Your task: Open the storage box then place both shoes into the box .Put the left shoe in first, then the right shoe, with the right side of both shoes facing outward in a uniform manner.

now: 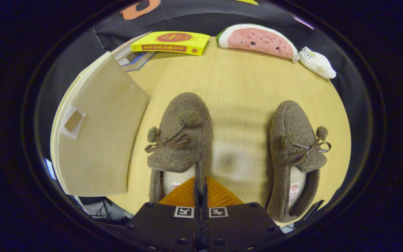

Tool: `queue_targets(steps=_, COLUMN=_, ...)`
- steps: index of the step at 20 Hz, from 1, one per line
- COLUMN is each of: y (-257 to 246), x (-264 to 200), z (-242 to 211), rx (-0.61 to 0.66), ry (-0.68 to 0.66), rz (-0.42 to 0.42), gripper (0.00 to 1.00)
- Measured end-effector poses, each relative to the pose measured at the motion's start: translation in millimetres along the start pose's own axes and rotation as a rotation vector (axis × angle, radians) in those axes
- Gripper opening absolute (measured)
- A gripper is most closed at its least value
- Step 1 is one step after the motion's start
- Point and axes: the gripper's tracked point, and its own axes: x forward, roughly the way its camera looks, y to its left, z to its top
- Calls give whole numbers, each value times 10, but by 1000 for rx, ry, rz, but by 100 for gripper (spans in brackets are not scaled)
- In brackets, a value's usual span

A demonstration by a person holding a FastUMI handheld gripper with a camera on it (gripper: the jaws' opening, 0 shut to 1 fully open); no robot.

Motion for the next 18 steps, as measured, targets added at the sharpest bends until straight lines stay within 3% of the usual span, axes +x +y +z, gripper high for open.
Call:
queue_targets(steps=6, y=-22, x=-164, z=-39, rx=124, ry=40, rz=118, gripper=1)
queue_targets(steps=10, y=-47, x=-543, z=63, rx=156, ry=-28, rz=178, gripper=1)
queue_targets(steps=18, y=263, x=-1460, z=307, rx=132, ry=-175, rz=193, gripper=0)
